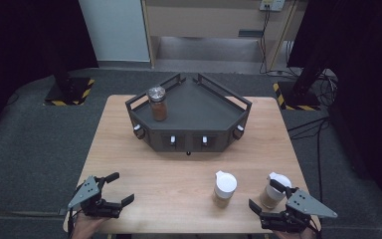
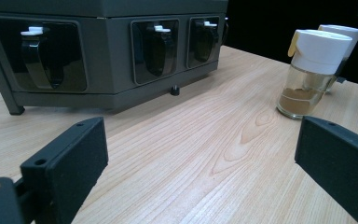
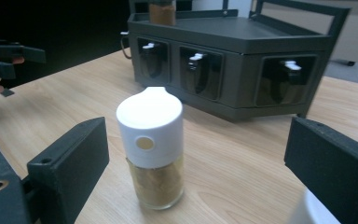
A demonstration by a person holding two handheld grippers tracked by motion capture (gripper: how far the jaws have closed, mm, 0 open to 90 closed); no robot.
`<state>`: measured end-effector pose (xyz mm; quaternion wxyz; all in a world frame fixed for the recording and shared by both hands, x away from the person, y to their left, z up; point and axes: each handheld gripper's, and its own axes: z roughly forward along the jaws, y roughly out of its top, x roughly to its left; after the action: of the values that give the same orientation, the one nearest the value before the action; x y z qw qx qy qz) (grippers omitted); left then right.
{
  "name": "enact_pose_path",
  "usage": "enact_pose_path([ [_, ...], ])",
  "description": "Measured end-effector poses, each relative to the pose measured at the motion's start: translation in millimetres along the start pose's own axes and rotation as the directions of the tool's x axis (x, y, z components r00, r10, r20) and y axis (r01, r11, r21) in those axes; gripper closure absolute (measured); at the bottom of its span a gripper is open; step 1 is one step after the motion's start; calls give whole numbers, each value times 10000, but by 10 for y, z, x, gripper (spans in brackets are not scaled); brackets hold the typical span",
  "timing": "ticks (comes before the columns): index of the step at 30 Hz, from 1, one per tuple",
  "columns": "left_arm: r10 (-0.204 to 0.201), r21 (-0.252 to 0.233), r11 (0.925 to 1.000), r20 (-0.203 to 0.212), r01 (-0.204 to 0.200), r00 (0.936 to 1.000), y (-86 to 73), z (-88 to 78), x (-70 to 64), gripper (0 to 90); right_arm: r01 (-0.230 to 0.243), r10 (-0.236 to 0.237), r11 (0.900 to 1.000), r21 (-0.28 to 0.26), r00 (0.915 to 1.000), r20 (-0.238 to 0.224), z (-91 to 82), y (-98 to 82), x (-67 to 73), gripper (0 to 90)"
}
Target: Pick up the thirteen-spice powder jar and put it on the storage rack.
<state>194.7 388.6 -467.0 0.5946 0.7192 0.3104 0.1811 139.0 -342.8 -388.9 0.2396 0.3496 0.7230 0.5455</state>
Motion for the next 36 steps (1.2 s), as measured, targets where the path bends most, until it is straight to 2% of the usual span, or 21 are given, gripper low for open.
enact_pose_path([
  [5,22,33,10000,2,-22,10000,5,3,-3,16,93,-88,9998,169,9996,-276,151,66,7,67],
  [18,52,49,10000,15,-52,10000,10,4,-7,16,-116,157,9985,537,9969,-766,492,156,7,71],
  [22,34,42,10000,14,-34,10000,9,3,-5,16,-14,88,9968,800,9957,-925,630,179,24,72],
  [28,43,34,10000,15,-43,10000,9,1,-7,17,-67,185,9943,1064,9937,-1105,786,180,26,85],
  [36,62,31,10000,20,-62,10000,10,1,-8,17,-126,277,9907,1354,9935,-1102,955,148,47,123],
])
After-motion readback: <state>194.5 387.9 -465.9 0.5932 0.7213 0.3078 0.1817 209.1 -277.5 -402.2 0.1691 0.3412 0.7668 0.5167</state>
